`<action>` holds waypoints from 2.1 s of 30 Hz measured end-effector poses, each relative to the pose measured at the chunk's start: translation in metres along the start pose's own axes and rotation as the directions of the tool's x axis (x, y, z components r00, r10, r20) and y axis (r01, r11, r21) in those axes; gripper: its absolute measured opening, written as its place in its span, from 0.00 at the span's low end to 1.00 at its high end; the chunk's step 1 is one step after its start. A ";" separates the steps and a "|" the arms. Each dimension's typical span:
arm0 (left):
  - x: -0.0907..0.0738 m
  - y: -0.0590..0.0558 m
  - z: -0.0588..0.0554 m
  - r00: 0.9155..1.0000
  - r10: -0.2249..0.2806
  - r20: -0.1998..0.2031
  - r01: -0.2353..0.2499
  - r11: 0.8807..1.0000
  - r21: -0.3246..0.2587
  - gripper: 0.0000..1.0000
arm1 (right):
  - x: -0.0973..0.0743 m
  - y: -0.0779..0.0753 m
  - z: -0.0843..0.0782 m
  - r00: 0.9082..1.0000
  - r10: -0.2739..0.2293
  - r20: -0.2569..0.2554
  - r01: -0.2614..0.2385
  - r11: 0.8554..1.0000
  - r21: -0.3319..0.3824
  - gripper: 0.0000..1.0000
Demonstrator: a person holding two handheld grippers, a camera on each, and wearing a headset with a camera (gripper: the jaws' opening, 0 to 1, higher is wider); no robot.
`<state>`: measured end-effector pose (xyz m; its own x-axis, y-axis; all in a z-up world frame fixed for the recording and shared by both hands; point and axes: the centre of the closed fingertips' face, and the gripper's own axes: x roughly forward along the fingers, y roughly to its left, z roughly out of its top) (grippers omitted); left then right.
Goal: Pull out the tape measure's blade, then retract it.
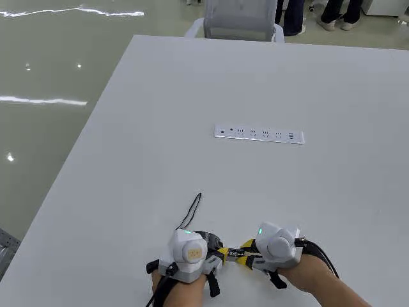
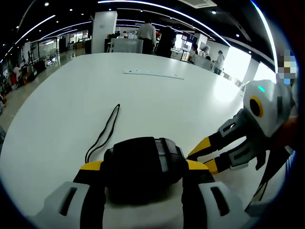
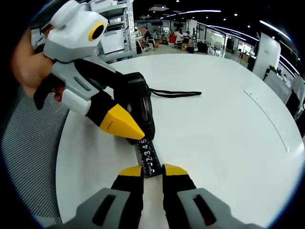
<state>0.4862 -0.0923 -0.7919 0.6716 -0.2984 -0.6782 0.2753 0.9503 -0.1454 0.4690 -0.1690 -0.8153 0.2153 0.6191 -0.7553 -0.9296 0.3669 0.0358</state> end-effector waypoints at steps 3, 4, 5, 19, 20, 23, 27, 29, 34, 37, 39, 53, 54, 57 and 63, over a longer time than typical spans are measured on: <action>0.000 0.000 0.000 1.000 -0.001 0.001 0.001 1.000 -0.001 0.62 | 0.001 0.000 0.001 1.000 0.001 0.003 -0.001 1.000 0.001 0.13; 0.000 0.000 0.000 1.000 -0.002 0.001 0.002 1.000 0.000 0.62 | 0.002 0.000 0.001 1.000 0.001 0.004 -0.001 1.000 0.000 0.13; 0.000 0.000 0.000 1.000 -0.002 0.001 0.002 1.000 -0.001 0.62 | 0.002 0.001 0.002 1.000 0.001 0.005 -0.001 1.000 0.000 0.13; 0.000 0.000 0.000 1.000 -0.008 -0.001 0.008 1.000 -0.007 0.62 | 0.006 0.003 0.008 1.000 0.007 0.011 -0.007 1.000 -0.008 0.13; 0.000 0.000 0.000 1.000 -0.008 0.000 0.008 1.000 -0.007 0.62 | 0.007 0.003 0.009 1.000 0.007 0.012 -0.007 1.000 -0.009 0.13; 0.001 0.001 0.000 1.000 -0.007 0.000 0.007 1.000 -0.007 0.62 | 0.007 0.004 0.010 1.000 0.006 0.013 -0.006 1.000 -0.009 0.13; 0.000 0.001 0.000 1.000 -0.009 0.000 0.009 1.000 -0.008 0.62 | 0.009 0.005 0.012 1.000 0.007 0.014 -0.007 1.000 -0.012 0.13; 0.001 0.001 0.000 1.000 -0.009 0.001 0.009 1.000 -0.008 0.62 | 0.010 0.005 0.013 1.000 0.007 0.011 -0.007 1.000 -0.015 0.13; 0.000 0.001 0.000 1.000 -0.014 0.002 0.014 1.000 -0.010 0.62 | 0.012 0.007 0.015 1.000 0.011 0.011 -0.011 1.000 -0.016 0.13; 0.000 0.001 0.000 1.000 -0.015 0.002 0.016 1.000 -0.013 0.62 | 0.014 0.007 0.017 1.000 0.013 0.014 -0.012 1.000 -0.018 0.13; 0.000 0.001 0.000 1.000 -0.015 0.002 0.015 1.000 -0.015 0.62 | 0.015 0.007 0.018 1.000 0.013 0.015 -0.013 1.000 -0.019 0.13; 0.000 0.001 0.000 1.000 -0.017 0.003 0.017 1.000 -0.023 0.62 | 0.019 0.009 0.022 1.000 0.016 0.023 -0.016 1.000 -0.018 0.13; 0.000 0.001 0.000 1.000 -0.016 0.002 0.016 1.000 -0.024 0.62 | 0.019 0.010 0.022 1.000 0.016 0.023 -0.016 1.000 -0.018 0.13; -0.001 0.001 0.000 1.000 -0.016 0.003 0.016 1.000 -0.026 0.62 | 0.019 0.010 0.024 1.000 0.018 0.023 -0.017 1.000 -0.021 0.13; -0.001 0.001 0.000 1.000 -0.017 0.005 0.017 0.999 -0.030 0.62 | 0.022 0.011 0.026 0.999 0.023 0.026 -0.022 1.000 -0.022 0.13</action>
<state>0.4863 -0.0908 -0.7915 0.6701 -0.3148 -0.6722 0.2660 0.9473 -0.1784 0.4711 -0.1333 -0.8146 0.2019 0.6452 -0.7368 -0.9404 0.3379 0.0382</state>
